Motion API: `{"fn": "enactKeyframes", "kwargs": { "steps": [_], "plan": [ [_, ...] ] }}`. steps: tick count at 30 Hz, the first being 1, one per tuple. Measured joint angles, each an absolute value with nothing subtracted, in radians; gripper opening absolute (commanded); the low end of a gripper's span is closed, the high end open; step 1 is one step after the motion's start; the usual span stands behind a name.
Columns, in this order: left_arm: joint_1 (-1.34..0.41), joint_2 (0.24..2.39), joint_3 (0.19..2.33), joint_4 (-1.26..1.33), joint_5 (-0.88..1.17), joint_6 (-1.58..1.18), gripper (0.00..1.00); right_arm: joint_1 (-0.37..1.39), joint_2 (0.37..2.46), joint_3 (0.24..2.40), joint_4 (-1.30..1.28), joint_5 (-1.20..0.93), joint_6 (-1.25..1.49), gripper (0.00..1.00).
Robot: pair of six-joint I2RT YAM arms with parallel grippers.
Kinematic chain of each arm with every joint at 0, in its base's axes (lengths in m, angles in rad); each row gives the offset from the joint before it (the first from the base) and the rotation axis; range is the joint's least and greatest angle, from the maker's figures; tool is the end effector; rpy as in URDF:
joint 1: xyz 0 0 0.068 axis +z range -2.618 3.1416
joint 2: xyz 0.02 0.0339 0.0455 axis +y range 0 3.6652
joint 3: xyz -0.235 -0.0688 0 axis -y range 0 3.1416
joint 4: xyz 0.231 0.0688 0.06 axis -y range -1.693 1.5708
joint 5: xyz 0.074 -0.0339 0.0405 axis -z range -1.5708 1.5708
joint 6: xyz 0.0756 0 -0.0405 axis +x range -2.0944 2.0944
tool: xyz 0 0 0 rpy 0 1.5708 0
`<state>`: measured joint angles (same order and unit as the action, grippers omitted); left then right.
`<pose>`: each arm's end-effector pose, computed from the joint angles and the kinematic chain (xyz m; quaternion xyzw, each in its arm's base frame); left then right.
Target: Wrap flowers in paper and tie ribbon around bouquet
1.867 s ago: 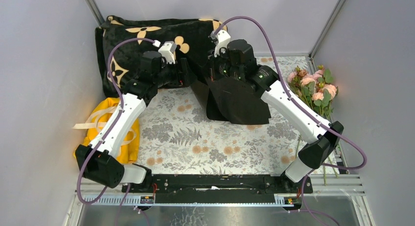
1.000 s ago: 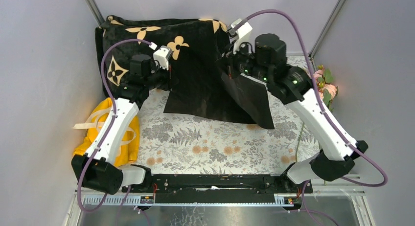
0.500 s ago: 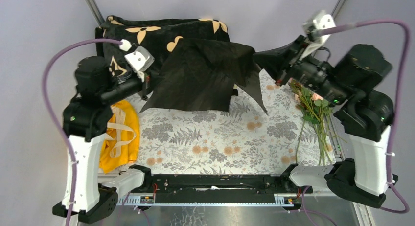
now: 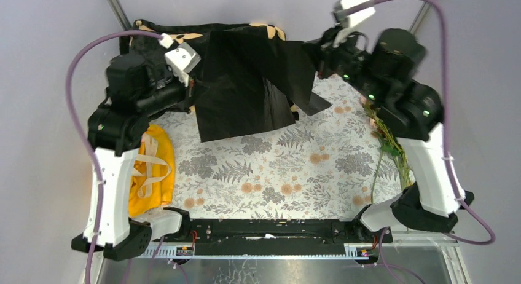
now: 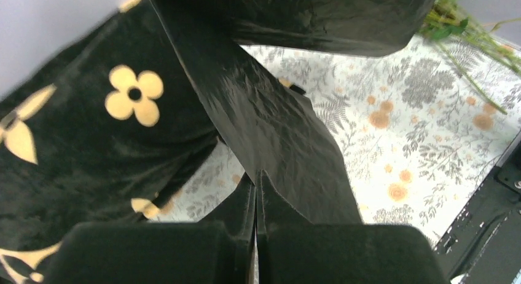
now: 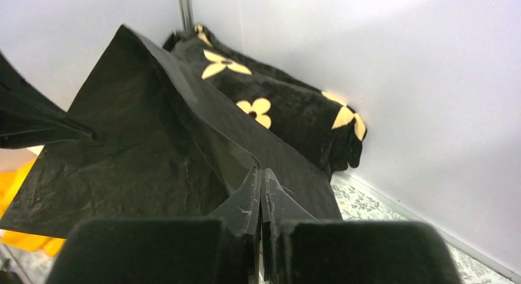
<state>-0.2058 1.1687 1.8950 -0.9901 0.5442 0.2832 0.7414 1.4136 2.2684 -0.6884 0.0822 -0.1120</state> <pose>0.1827 -0.0781 0.4919 0.3437 0.7025 -0.1906 0.5934 0.1789 0.1554 0.5840 -0.2385 0.6005 0.2109 0.7335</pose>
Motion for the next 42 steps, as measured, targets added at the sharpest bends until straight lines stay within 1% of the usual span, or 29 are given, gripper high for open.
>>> {"fn": "enactKeyframes", "kwargs": {
  "steps": [5,10,11,12,13,14,15,16,21,26,29,35,39,40,41,42],
  "plan": [
    [-0.206,1.239,1.778,-0.942,0.487,0.279,0.00,0.742,1.491,2.178,-0.660,0.060,-0.176,0.00],
    [-0.206,1.255,1.674,-0.899,0.390,0.284,0.00,0.742,1.507,2.085,-0.655,-0.004,-0.200,0.00],
    [-0.206,1.251,1.654,-0.886,0.370,0.291,0.21,0.742,1.507,2.075,-0.651,-0.020,-0.202,0.00],
    [-0.206,1.247,1.637,-0.880,0.353,0.302,0.49,0.742,1.507,2.069,-0.646,-0.030,-0.202,0.00],
    [-0.206,1.243,1.622,-0.875,0.340,0.315,0.71,0.742,1.507,2.064,-0.641,-0.048,-0.202,0.00],
    [-0.206,1.240,1.611,-0.874,0.328,0.336,0.89,0.742,1.507,2.063,-0.637,-0.062,-0.202,0.00],
    [-0.206,1.237,1.602,-0.875,0.319,0.350,0.97,0.742,1.507,2.061,-0.632,-0.084,-0.202,0.00],
    [-0.206,1.234,1.598,-0.875,0.315,0.378,0.98,0.742,1.507,2.060,-0.627,-0.102,-0.201,0.00],
    [-0.206,1.201,1.620,-0.905,0.349,0.515,0.99,0.742,1.521,2.053,-0.620,-0.214,-0.206,0.00],
    [-0.209,1.212,1.813,-0.954,0.430,0.678,0.99,0.742,1.545,2.051,-0.647,-0.339,-0.230,0.00],
    [-0.223,1.225,1.872,-0.979,0.518,0.779,0.99,0.742,1.550,2.050,-0.668,-0.400,-0.244,0.00],
    [-0.236,1.309,1.905,-1.075,0.678,0.958,0.99,0.742,1.550,2.050,-0.686,-0.481,-0.259,0.00],
    [-0.248,1.378,1.897,-1.109,0.727,1.016,0.99,0.742,1.550,2.050,-0.699,-0.506,-0.265,0.00],
    [-0.255,1.387,1.886,-1.105,0.730,1.016,0.98,0.742,1.550,2.050,-0.702,-0.515,-0.267,0.00],
    [-0.262,1.391,1.874,-1.097,0.731,1.011,0.94,0.742,1.551,2.050,-0.705,-0.520,-0.269,0.00],
    [-0.268,1.393,1.858,-1.085,0.730,0.998,0.87,0.742,1.551,2.050,-0.708,-0.526,-0.271,0.00]
  ]
}}
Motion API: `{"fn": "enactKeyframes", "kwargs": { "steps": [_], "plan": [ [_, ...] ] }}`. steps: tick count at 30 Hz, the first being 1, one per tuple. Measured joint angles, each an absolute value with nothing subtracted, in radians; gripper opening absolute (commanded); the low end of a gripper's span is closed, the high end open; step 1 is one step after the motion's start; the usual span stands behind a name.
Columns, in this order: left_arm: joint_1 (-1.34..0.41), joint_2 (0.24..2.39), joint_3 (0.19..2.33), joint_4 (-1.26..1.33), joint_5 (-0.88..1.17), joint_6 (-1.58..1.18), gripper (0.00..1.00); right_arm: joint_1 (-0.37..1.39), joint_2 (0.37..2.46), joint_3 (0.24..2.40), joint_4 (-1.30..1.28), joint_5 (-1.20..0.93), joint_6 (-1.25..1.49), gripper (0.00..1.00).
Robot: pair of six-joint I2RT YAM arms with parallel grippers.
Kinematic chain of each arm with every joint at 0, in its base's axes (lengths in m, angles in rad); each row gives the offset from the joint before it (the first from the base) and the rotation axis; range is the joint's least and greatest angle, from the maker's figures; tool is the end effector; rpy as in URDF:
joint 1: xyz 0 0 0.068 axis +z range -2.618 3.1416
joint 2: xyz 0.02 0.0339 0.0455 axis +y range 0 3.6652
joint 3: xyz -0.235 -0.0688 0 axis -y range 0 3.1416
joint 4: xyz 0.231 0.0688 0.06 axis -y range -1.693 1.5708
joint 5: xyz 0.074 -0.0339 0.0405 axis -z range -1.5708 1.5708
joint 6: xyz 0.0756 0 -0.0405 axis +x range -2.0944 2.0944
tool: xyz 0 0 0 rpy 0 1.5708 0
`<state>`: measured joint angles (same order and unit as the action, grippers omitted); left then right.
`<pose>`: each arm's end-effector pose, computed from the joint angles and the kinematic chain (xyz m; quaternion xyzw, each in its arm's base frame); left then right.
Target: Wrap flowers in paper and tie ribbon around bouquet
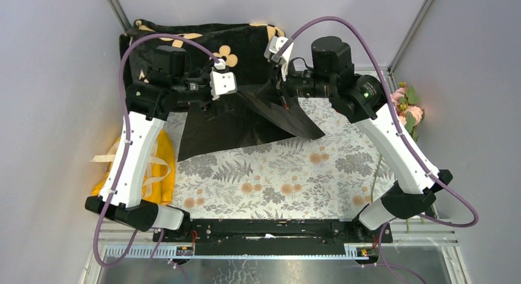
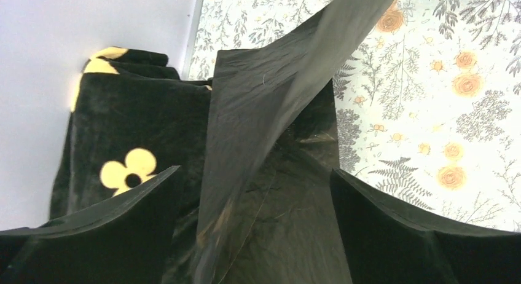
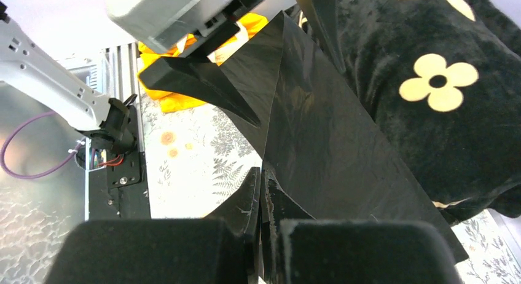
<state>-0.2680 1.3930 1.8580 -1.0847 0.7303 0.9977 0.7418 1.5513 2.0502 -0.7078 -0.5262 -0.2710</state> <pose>0.2413 -0.1186 0.4263 0.6230 0.5729 -0.1440 0.5128 0.2146 0.2482 0.4828 -0.5071 0.5767 0.3383 0.5440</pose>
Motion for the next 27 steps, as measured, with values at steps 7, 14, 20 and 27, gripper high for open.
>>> {"fn": "enactKeyframes", "kwargs": {
  "steps": [7,14,20,27],
  "plan": [
    [-0.285,1.393,1.741,-0.981,0.708,0.908,0.00,0.742,1.555,2.050,-0.727,-0.545,-0.289,0.00],
    [-0.294,1.367,1.644,-0.914,0.666,0.787,0.00,0.743,1.541,2.003,-0.721,-0.501,-0.298,0.98],
    [-0.243,1.308,1.551,-0.696,0.477,0.389,0.00,0.744,1.462,1.919,-0.678,-0.289,-0.273,1.00],
    [0.064,1.306,1.482,-0.520,0.384,-0.122,0.00,0.743,1.332,1.892,-0.631,0.050,-0.203,1.00]
  ]
}}
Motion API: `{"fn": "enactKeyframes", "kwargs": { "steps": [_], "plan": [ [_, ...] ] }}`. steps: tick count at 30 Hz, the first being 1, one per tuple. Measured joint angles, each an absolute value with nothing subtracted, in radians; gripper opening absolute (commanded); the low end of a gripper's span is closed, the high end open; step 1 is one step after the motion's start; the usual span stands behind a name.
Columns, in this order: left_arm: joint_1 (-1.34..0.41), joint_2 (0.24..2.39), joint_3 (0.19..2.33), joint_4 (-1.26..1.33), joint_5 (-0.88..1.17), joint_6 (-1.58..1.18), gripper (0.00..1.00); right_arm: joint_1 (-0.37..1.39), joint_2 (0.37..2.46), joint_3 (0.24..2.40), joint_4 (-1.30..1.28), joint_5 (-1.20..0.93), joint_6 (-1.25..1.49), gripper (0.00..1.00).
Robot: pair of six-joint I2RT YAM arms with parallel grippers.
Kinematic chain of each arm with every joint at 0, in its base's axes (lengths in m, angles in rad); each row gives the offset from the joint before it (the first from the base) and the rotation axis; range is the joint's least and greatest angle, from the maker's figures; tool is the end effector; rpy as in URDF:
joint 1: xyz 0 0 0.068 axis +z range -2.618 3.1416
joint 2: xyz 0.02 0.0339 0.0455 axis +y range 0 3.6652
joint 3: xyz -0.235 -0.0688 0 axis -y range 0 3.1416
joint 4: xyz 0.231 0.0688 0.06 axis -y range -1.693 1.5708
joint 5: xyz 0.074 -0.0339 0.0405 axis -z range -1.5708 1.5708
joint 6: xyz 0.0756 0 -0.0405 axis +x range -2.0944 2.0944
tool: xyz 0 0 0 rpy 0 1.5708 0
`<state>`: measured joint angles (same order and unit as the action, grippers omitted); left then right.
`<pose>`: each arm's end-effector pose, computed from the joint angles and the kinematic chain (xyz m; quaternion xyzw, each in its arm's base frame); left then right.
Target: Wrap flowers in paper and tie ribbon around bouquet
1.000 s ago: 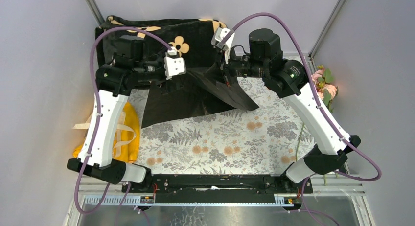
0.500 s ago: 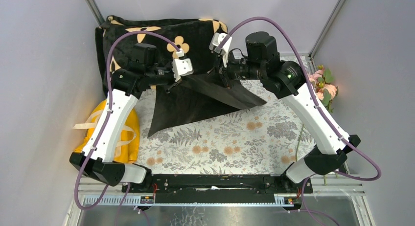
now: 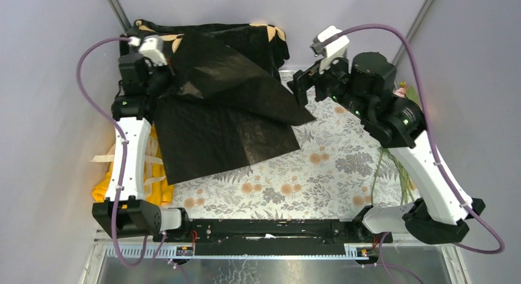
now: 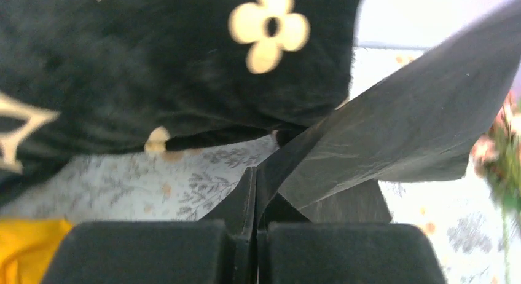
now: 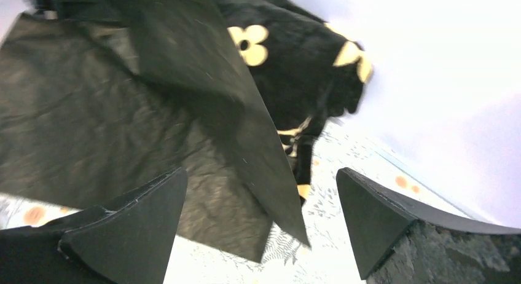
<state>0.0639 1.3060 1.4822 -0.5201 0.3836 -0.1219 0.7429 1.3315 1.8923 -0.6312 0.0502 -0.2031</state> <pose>0.3122 -0.0084 0.3913 0.0348 0.8094 -0.1722 0.5604 0.2067 0.1847 0.5050 -0.3179 0.6588 0.1640 0.6618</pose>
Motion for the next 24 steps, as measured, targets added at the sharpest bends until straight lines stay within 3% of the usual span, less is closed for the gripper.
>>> {"fn": "enactKeyframes", "kwargs": {
  "steps": [5,11,18,24],
  "plan": [
    [0.274,1.320,1.361,-0.461,0.376,-0.418,0.00,0.708,1.228,1.773,-0.612,0.224,-0.124,1.00],
    [0.401,1.332,1.175,-0.431,0.361,-0.604,0.00,0.523,1.234,1.499,-0.563,0.135,0.056,1.00],
    [0.414,1.331,1.093,-0.371,0.359,-0.598,0.00,0.493,1.510,1.204,-0.461,-0.059,0.201,1.00],
    [0.417,1.327,1.005,-0.309,0.353,-0.529,0.00,0.483,1.703,1.164,-0.434,-0.070,0.202,1.00]
  ]
}}
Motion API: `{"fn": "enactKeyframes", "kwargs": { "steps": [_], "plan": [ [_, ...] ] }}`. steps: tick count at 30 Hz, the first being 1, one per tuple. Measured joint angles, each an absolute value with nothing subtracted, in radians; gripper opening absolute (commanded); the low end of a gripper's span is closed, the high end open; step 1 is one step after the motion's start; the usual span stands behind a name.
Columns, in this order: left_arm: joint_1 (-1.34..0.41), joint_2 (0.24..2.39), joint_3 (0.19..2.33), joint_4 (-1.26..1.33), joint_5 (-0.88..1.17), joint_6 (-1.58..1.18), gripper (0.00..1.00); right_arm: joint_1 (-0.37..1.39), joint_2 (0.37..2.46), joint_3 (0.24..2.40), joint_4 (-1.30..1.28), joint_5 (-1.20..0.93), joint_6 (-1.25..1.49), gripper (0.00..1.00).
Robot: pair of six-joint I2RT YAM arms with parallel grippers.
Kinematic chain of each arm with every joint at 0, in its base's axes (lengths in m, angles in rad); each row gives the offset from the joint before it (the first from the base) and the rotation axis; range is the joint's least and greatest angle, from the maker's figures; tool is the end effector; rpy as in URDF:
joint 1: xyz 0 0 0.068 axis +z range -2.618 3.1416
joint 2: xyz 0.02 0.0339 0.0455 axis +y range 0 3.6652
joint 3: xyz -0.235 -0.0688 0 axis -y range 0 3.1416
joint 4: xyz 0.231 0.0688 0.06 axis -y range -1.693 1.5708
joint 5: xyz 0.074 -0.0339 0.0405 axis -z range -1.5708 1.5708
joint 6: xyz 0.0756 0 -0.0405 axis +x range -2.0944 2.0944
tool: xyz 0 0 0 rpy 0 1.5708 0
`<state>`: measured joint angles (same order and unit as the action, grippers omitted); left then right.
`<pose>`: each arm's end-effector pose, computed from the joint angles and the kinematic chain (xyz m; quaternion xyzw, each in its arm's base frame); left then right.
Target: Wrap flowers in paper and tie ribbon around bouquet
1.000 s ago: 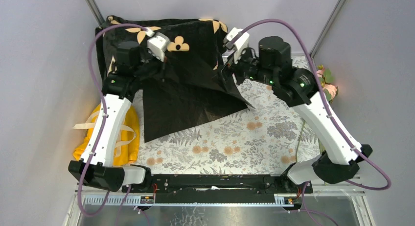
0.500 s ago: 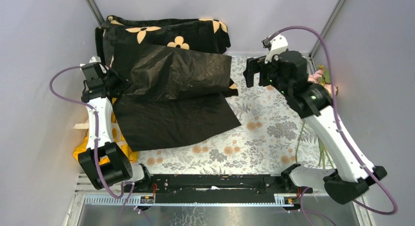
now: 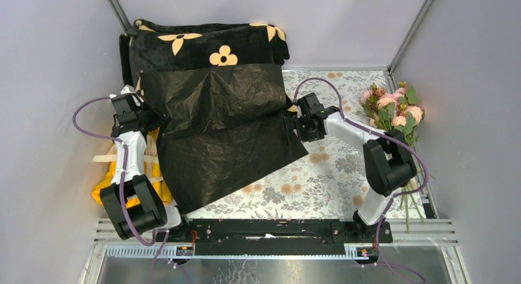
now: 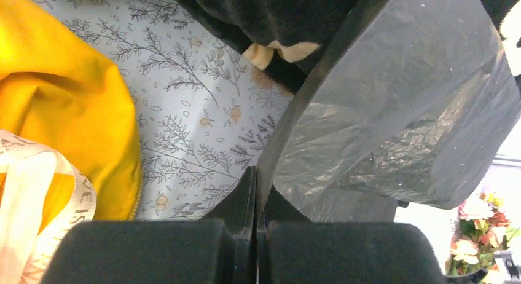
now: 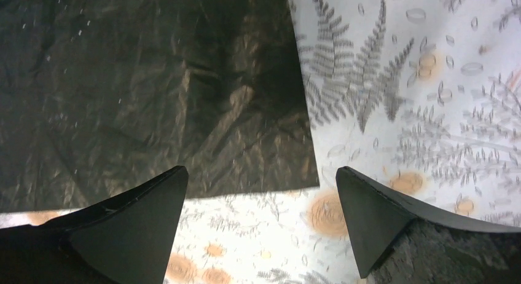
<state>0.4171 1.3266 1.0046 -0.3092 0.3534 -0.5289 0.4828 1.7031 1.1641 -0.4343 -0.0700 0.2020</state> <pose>0.3016 0.1050 0.2398 -0.3290 0.8177 -0.1814 0.4362 0.3200 0.1737 0.1558 -0.1439 0.9443 0.1303 0.2658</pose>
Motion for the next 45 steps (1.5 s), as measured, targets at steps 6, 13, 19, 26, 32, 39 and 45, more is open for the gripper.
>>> {"fn": "enactKeyframes", "kwargs": {
  "steps": [6,13,19,26,32,39,45],
  "plan": [
    [0.417,1.299,0.953,-0.264,0.351,-0.485,0.00,0.469,1.867,1.269,-0.391,-0.094,0.167,1.00],
    [0.418,1.258,0.923,-0.216,0.328,-0.456,0.00,0.468,2.073,1.481,-0.380,-0.117,0.127,1.00],
    [0.418,1.258,0.895,-0.205,0.326,-0.449,0.00,0.468,2.165,1.603,-0.363,-0.184,0.115,0.89],
    [0.420,1.265,0.895,-0.189,0.329,-0.443,0.00,0.461,2.172,1.573,-0.311,-0.368,0.124,0.40],
    [0.420,1.265,0.886,-0.168,0.342,-0.437,0.00,0.461,2.122,1.450,-0.286,-0.430,0.166,0.00],
    [0.397,1.275,0.881,-0.150,0.393,-0.430,0.00,0.461,1.861,1.180,-0.277,-0.329,0.236,0.03],
    [0.212,1.357,0.958,-0.128,0.392,-0.419,0.00,0.460,1.530,0.942,-0.316,-0.245,0.294,0.08]
  ]
}}
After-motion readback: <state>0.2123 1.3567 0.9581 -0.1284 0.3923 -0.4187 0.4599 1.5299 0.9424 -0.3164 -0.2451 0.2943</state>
